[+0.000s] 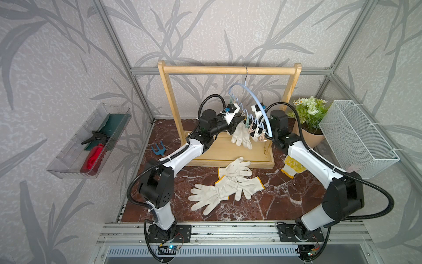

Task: Clip the gloves onto a hanger to dry
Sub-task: Open the clamp at the hanger, then clamp the glove onto the hanger.

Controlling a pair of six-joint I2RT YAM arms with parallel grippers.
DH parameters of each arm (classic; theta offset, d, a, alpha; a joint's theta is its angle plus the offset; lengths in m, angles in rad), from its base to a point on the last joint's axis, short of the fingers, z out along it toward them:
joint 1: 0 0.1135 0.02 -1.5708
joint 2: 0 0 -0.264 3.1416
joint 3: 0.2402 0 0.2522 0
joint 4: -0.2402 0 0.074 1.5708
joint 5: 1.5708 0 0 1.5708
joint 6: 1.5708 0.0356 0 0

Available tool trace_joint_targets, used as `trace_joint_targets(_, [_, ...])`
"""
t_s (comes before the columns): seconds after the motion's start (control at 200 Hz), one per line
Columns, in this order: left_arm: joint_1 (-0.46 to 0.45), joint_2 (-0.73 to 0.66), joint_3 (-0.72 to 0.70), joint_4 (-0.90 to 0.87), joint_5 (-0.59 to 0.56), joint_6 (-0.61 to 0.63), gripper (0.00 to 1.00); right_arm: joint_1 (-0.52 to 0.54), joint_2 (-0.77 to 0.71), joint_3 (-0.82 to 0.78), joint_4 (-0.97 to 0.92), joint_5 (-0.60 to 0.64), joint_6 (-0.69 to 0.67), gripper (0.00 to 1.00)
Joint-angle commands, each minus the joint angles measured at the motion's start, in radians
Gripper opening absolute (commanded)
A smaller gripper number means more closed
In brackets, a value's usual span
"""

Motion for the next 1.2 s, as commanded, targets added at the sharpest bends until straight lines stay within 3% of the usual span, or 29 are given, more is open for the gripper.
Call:
trace_joint_targets(0.0, [-0.004, -0.019, 0.026, 0.01, 0.009, -0.015, 0.0, -0.018, -0.029, -0.017, 0.05, -0.088, -0.012, 0.0])
trace_joint_targets(0.295, [0.014, -0.034, 0.019, 0.007, 0.073, -0.074, 0.0, -0.052, 0.039, 0.028, -0.013, -0.374, -0.116, 0.0])
trace_joint_targets(0.51, [0.03, -0.051, 0.009, -0.008, 0.141, -0.097, 0.0, -0.067, 0.085, 0.051, -0.032, -0.502, -0.164, 0.0])
trace_joint_targets(0.88, [0.062, -0.074, -0.002, -0.019, 0.27, -0.139, 0.0, -0.133, 0.131, 0.059, 0.062, -0.663, -0.157, 0.0])
trace_joint_targets(1.195, [0.086, -0.058, 0.012, -0.022, 0.336, -0.168, 0.0, -0.143, 0.174, 0.119, 0.027, -0.729, -0.2, 0.0])
